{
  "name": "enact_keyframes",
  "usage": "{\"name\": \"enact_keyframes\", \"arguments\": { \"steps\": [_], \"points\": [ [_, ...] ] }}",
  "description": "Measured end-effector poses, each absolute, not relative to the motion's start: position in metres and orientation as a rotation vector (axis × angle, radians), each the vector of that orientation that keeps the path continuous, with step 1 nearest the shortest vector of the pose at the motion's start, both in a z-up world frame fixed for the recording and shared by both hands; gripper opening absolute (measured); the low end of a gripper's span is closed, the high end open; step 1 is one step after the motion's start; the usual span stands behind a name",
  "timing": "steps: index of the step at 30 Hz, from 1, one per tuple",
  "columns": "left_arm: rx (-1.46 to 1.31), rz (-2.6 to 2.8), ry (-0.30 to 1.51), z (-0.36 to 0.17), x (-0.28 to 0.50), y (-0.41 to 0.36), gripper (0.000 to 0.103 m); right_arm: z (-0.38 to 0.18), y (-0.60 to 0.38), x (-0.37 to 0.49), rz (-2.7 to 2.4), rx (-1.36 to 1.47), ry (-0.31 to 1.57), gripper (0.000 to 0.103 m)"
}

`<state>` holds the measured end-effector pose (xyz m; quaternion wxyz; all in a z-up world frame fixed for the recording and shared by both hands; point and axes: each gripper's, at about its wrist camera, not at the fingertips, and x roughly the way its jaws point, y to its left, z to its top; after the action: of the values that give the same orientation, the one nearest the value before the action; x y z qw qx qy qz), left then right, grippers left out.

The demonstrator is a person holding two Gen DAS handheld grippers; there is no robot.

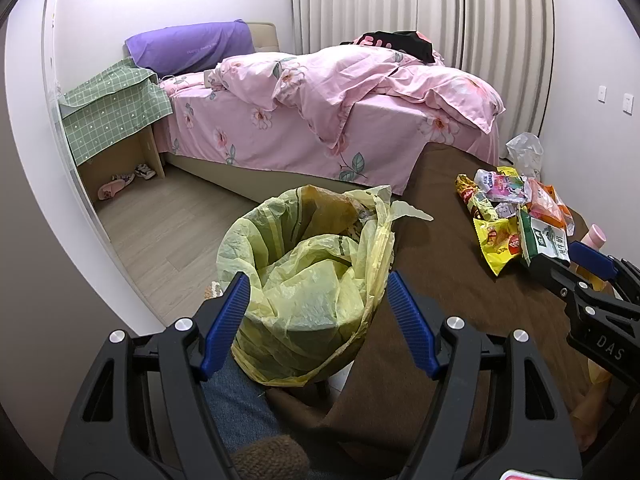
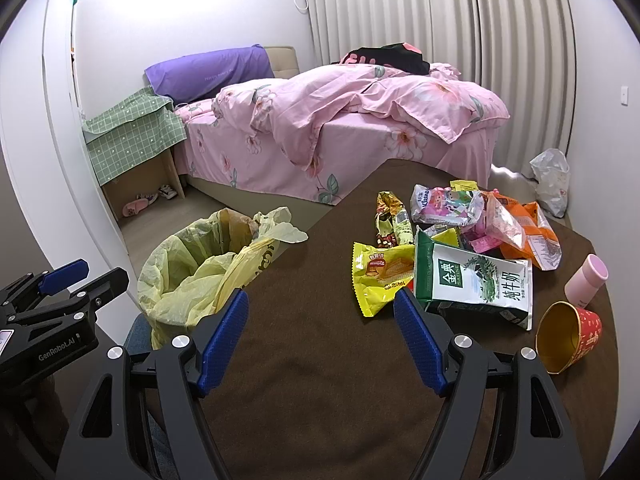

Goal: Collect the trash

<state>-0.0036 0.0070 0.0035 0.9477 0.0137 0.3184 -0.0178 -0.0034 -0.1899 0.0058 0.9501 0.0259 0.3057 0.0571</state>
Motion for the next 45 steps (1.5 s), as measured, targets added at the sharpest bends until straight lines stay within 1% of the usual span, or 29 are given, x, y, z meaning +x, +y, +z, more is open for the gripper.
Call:
{"name": "enact_keyframes", "arguments": {
  "steps": [14, 22, 26, 30, 34, 38, 45],
  "points": [
    [0.03, -0.049, 0.645, 0.005, 0.0, 0.007, 0.067, 0.006, -0.191, -0.004, 0.107, 0.041, 0.619, 0.072],
    [0.072, -0.181, 0.625, 0.004, 0.021, -0.024, 0.067, 0.001, -0.244, -0.005, -0.03, 0.07, 0.627, 0.072],
    [0.064, -0.323, 0.618, 0.0, 0.039, -0.05, 0.068, -0.005, -0.28, -0.009, -0.12, 0.08, 0.636, 0.072],
    [0.109, -0.477, 0.618, -0.008, 0.059, -0.092, 0.073, -0.011, -0.318, -0.019, -0.206, 0.073, 0.644, 0.072],
    [0.193, -0.664, 0.659, -0.013, 0.081, -0.146, 0.073, -0.02, -0.355, -0.027, -0.289, 0.074, 0.666, 0.072],
    [0.157, -0.757, 0.702, -0.006, 0.104, -0.182, 0.073, -0.031, -0.386, -0.035, -0.361, 0.086, 0.683, 0.072],
    [0.271, -0.822, 0.667, -0.001, 0.114, -0.239, 0.073, -0.051, -0.422, -0.024, -0.349, 0.155, 0.7, 0.072]
  ]
}}
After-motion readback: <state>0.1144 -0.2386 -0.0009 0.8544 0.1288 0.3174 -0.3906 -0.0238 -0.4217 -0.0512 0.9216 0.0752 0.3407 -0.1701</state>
